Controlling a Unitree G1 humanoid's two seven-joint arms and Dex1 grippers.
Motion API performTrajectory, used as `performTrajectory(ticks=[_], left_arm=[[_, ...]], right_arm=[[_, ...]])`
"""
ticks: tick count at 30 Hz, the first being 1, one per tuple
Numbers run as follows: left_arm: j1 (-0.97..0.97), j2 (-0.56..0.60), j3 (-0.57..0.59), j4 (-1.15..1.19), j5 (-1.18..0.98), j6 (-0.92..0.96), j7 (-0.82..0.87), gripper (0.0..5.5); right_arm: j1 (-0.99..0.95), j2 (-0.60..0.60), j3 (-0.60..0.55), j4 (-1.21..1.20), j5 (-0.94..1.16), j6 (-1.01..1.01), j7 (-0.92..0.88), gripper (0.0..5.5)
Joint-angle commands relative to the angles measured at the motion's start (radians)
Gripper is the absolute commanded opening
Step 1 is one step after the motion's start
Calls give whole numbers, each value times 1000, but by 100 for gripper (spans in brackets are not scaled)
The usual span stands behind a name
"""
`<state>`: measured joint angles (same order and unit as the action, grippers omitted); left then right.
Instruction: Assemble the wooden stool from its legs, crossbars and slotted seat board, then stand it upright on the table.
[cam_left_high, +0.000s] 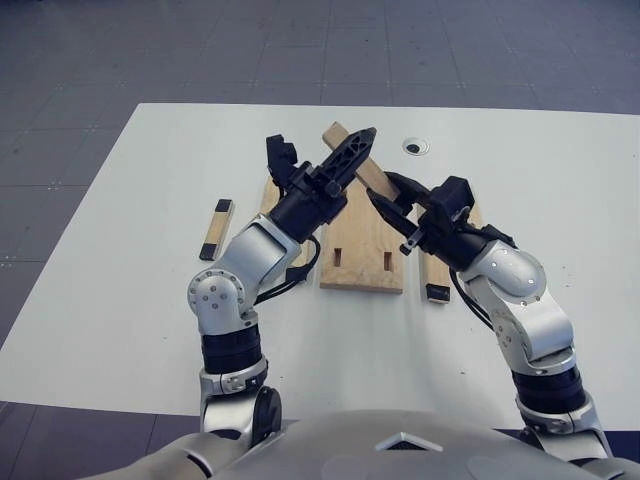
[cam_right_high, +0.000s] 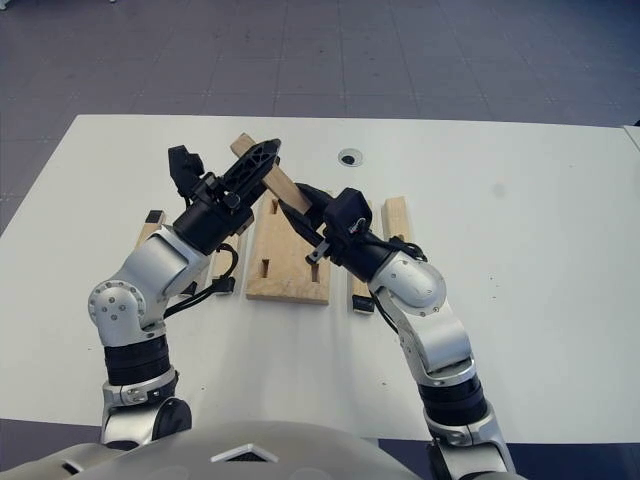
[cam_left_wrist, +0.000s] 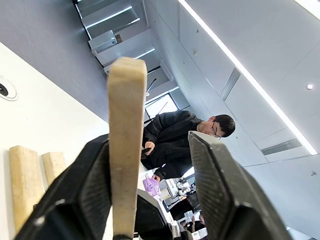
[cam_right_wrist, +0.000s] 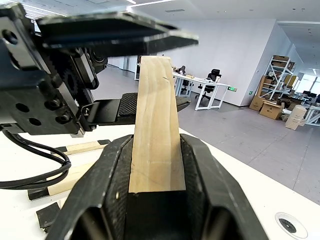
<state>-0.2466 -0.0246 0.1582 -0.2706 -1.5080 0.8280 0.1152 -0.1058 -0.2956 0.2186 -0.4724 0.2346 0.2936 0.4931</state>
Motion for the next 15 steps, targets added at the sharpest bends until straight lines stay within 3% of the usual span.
performTrajectory(ticks=[1, 7, 15], left_arm=[[-16, 20, 1, 10, -15, -12, -10, 163], [-9, 36, 5, 24, -4, -27, -32, 66], [-31, 17, 18, 96, 118, -77, 15, 51]], right_arm=[[9, -12, 7, -3, -16, 8, 2, 131], [31, -17, 3, -12, -22, 4, -3, 131], [24, -43, 44, -22, -112, -24, -11, 131]])
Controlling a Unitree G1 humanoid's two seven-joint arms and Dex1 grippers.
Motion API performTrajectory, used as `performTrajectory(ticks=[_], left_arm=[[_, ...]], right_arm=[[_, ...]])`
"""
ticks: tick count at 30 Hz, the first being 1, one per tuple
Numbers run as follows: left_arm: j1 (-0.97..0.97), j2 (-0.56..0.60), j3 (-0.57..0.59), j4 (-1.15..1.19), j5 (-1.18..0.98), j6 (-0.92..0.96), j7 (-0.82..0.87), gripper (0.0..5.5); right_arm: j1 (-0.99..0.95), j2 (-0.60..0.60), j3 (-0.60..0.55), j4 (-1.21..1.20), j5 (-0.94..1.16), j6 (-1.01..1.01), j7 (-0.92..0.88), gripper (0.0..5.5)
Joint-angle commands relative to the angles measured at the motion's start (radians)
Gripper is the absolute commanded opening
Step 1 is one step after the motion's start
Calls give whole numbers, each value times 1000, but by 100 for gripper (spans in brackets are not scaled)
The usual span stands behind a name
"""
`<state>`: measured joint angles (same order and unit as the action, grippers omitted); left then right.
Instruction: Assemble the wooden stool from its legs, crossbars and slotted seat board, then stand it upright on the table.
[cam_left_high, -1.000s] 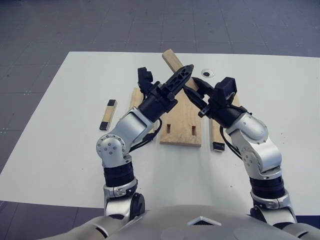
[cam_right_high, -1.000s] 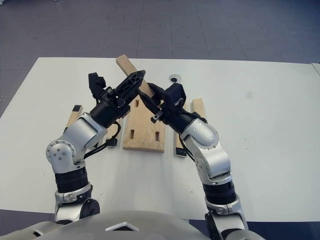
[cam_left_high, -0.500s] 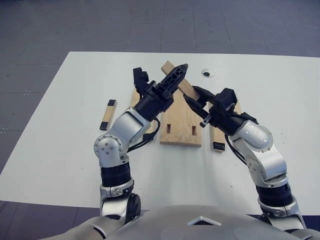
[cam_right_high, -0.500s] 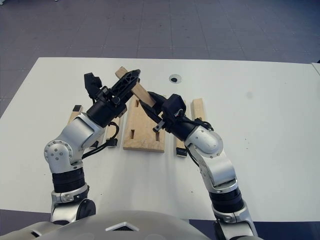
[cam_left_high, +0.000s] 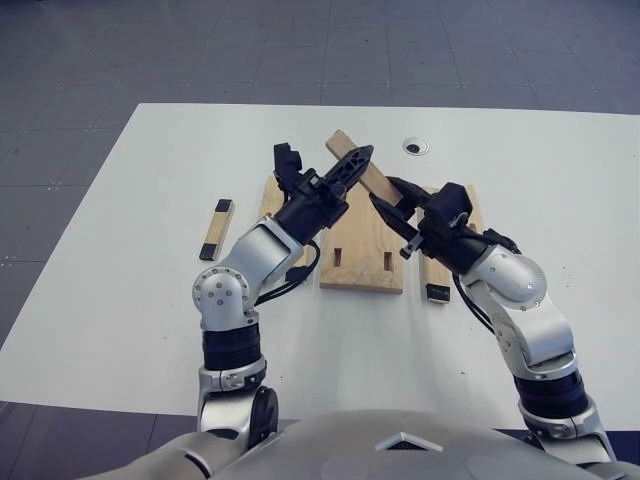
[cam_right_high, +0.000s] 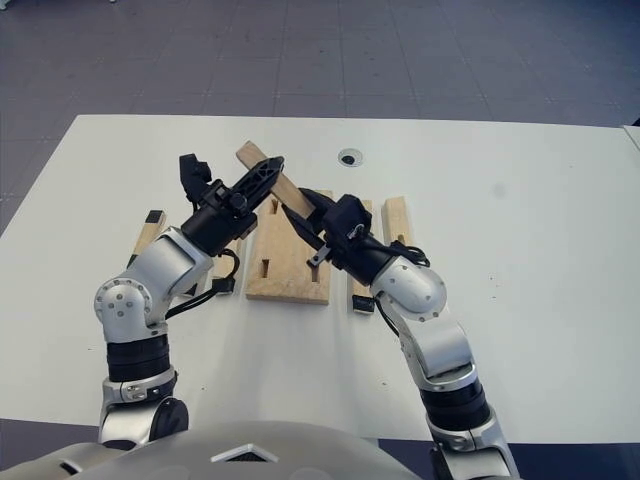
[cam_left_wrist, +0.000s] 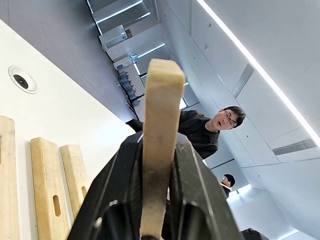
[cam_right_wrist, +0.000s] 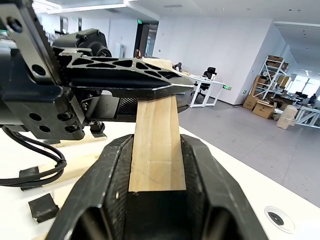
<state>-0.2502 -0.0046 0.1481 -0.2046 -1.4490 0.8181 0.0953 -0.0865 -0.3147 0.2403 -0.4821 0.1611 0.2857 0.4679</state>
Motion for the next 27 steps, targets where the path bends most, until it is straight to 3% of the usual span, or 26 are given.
performTrajectory(ticks=[1, 2, 3, 11, 18, 27], left_arm=[[-32, -5, 32, 33, 70, -69, 36, 51], [-39, -1, 34, 37, 90, -71, 39, 51], [-46, -1, 39, 42, 103, -75, 43, 51], [-55, 68, 58, 20, 174, -74, 14, 42], [-46, 320, 98, -84, 507, -144, 18, 42], [-7, 331, 10, 52, 887, -242, 22, 42]], right_arm=[[4, -29, 26, -14, -49, -19, 13, 131], [6, -30, 27, -22, -57, -13, 7, 131], [9, -28, 27, -30, -59, -4, 3, 172], [-10, -3, -51, -55, 7, 92, -27, 315], [26, 17, -180, 82, -19, 152, -155, 318], [57, 46, -145, 129, -86, 172, -219, 318]])
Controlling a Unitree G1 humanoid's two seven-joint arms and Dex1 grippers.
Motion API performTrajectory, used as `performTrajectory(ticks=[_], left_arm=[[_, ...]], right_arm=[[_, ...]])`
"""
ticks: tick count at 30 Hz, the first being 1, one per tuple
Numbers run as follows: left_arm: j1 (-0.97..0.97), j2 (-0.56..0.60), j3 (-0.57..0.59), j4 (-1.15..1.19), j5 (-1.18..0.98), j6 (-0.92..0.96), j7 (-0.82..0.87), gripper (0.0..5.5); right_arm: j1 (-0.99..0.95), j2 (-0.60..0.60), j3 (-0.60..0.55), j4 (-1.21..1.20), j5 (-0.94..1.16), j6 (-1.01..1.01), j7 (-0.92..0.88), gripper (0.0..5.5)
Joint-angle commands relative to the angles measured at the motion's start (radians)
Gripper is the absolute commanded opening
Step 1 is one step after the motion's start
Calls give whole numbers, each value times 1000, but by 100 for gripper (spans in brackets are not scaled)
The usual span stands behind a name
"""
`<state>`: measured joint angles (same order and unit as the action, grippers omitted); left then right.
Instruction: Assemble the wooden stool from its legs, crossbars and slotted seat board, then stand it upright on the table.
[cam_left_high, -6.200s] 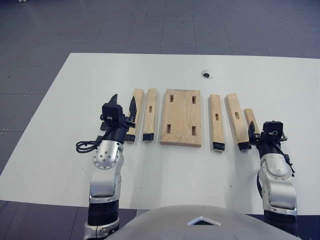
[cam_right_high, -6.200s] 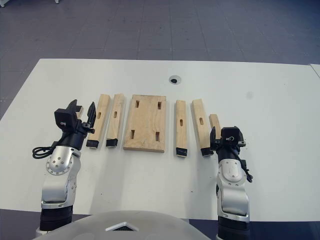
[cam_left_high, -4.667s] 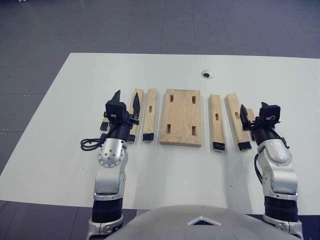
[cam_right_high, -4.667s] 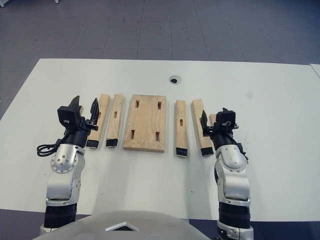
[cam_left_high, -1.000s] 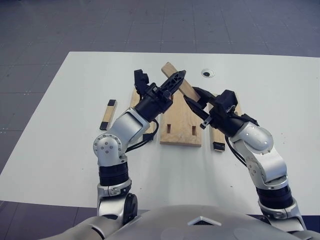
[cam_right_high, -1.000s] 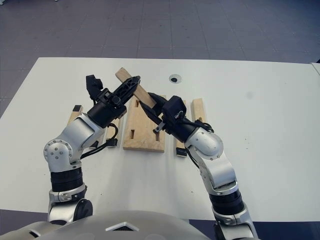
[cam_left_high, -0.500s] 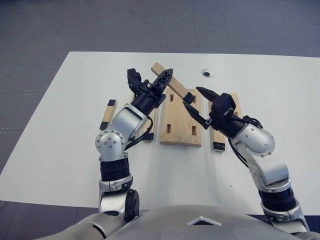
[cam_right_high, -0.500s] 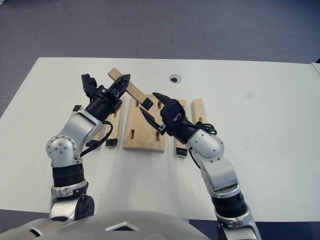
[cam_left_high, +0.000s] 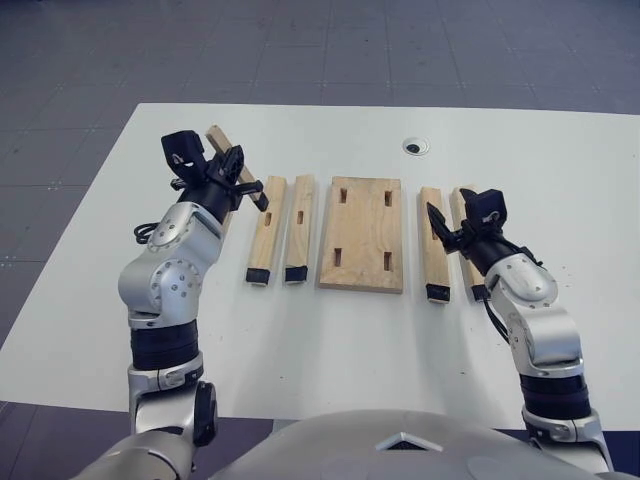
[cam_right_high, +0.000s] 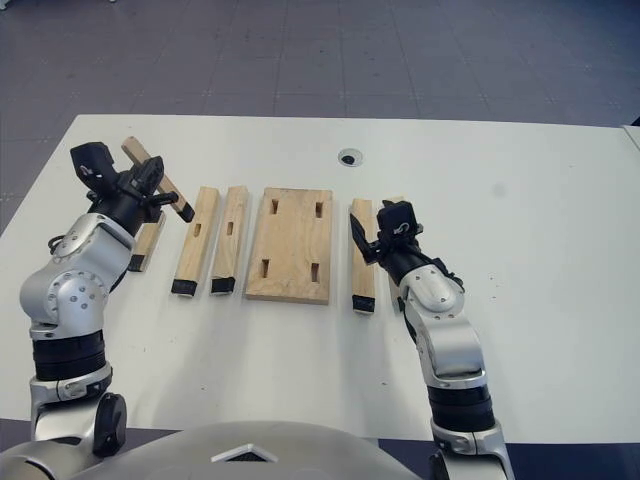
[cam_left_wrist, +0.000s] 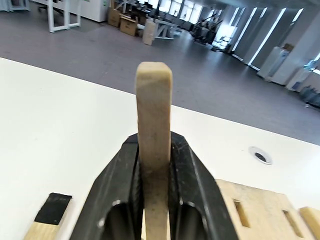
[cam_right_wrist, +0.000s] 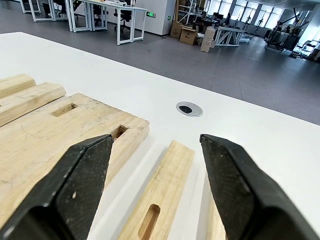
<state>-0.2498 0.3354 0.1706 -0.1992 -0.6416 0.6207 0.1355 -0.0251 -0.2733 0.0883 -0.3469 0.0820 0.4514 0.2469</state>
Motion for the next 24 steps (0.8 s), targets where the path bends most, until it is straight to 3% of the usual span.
performTrajectory(ticks=[1, 8, 24], left_arm=[[-9, -16, -11, 63, 95, -58, -28, 42], [22, -92, 32, 121, 101, -53, -64, 42], [-23, -146, 49, 180, 166, -85, -110, 42]], right_arm=[[-5, 2, 9, -9, -10, 8, 3, 318], [11, -5, 23, -25, -27, 6, 7, 318], [23, -11, 34, -41, -46, 9, 15, 318]])
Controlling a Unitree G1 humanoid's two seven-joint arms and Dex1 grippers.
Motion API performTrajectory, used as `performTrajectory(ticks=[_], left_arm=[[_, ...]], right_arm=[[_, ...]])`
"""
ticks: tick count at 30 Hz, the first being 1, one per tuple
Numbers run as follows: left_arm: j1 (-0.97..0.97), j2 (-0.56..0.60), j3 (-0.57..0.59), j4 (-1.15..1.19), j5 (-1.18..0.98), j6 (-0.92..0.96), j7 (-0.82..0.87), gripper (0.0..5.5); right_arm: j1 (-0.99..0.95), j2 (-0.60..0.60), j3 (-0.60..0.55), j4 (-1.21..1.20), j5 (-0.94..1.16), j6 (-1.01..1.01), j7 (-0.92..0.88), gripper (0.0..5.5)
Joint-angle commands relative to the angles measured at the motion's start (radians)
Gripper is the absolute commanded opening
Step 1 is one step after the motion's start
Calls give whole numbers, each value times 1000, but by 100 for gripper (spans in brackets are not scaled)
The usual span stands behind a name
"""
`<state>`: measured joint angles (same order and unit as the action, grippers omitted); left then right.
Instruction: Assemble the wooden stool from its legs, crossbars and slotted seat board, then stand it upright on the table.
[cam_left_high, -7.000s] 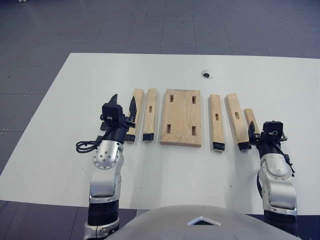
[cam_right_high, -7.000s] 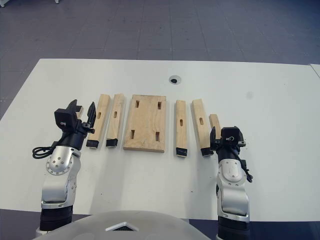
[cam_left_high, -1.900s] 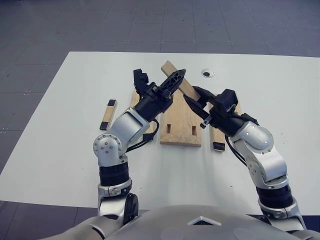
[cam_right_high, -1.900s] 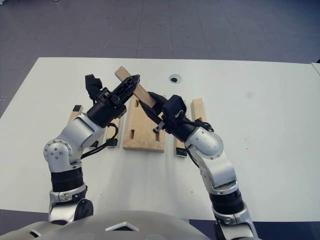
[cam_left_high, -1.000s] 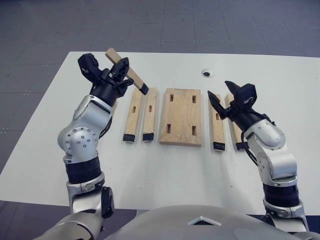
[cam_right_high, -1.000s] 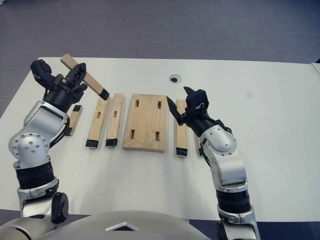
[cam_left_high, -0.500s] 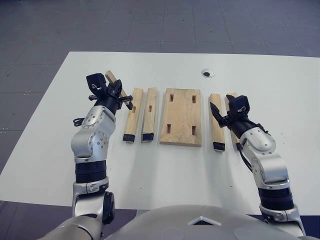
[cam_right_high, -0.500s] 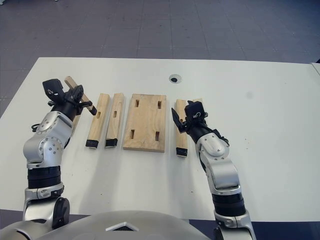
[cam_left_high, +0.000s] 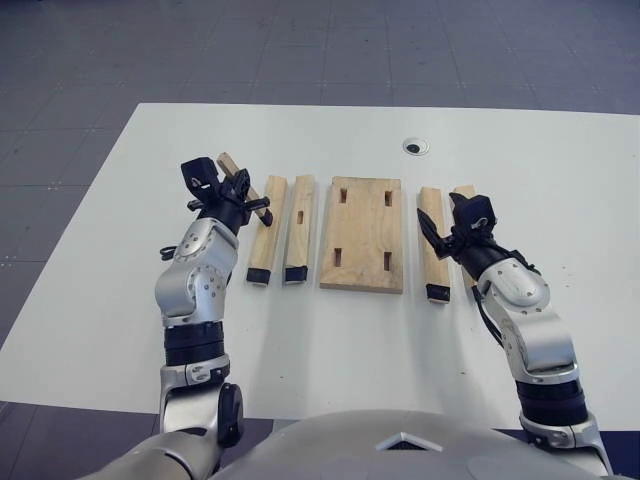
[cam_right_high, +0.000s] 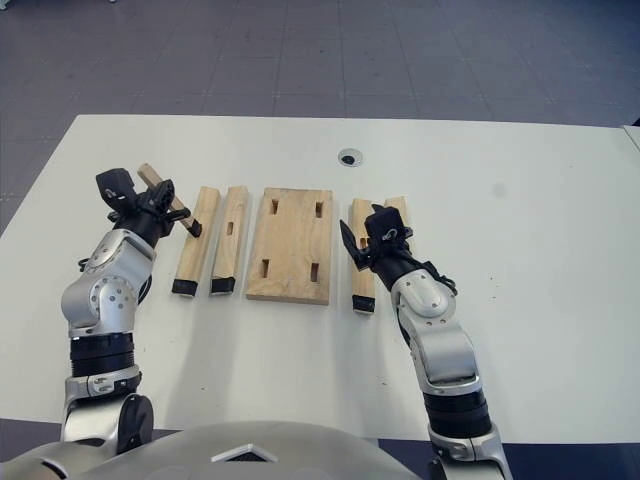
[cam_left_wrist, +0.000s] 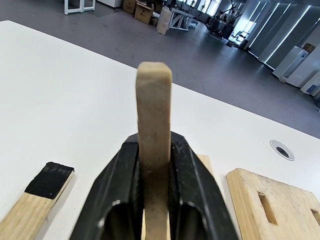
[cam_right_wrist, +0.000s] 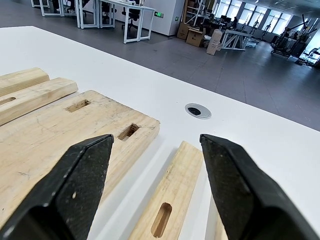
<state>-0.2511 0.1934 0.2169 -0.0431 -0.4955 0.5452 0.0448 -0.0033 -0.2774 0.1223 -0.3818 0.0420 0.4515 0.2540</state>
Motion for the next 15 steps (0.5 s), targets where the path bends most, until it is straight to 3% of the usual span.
performTrajectory(ticks=[1, 15], left_arm=[[-25, 0, 1, 29, 27, -13, -25, 42], [-31, 1, -25, 85, 108, -29, -89, 42]], right_arm=[[5, -8, 1, -10, -8, 9, 8, 318], [23, -11, 3, -24, -24, 4, 8, 318]])
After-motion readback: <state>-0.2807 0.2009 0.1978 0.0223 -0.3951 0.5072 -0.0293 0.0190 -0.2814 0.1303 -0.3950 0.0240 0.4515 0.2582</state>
